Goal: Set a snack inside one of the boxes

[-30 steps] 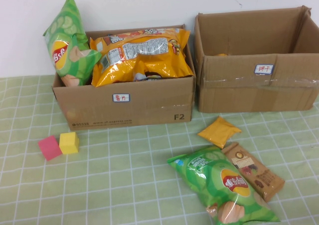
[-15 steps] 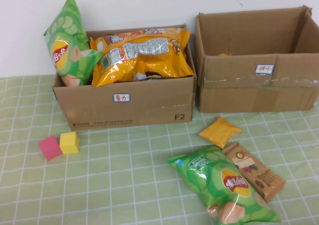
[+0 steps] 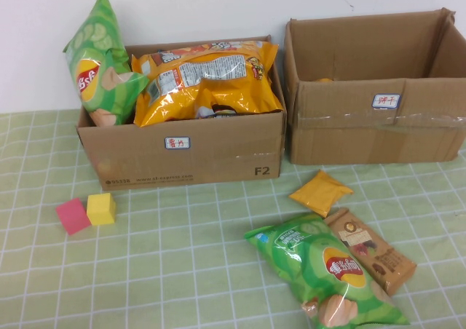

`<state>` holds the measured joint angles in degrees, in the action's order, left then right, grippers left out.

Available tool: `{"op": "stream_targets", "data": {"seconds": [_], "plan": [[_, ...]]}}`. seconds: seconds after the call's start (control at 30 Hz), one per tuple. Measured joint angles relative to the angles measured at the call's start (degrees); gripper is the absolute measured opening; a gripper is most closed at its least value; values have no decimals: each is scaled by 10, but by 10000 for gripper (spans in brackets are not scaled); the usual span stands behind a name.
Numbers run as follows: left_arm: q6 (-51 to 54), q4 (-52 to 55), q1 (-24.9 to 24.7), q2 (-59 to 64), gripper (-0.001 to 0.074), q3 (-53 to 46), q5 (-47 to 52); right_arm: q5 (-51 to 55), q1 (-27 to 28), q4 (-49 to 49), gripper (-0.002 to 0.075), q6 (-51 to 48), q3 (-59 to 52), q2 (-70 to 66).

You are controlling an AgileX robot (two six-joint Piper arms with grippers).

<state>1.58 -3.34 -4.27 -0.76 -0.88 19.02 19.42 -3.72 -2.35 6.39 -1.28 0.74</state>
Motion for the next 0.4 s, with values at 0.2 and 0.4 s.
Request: {"op": "stream_targets", "data": {"seconds": [0.2, 0.4], "plan": [[0, 0, 0, 0, 0, 0, 0, 1, 0, 0, -2, 0, 0, 0], [0, 0, 0, 0, -1, 0, 0, 1, 0, 0, -2, -3, 0, 0]]}}
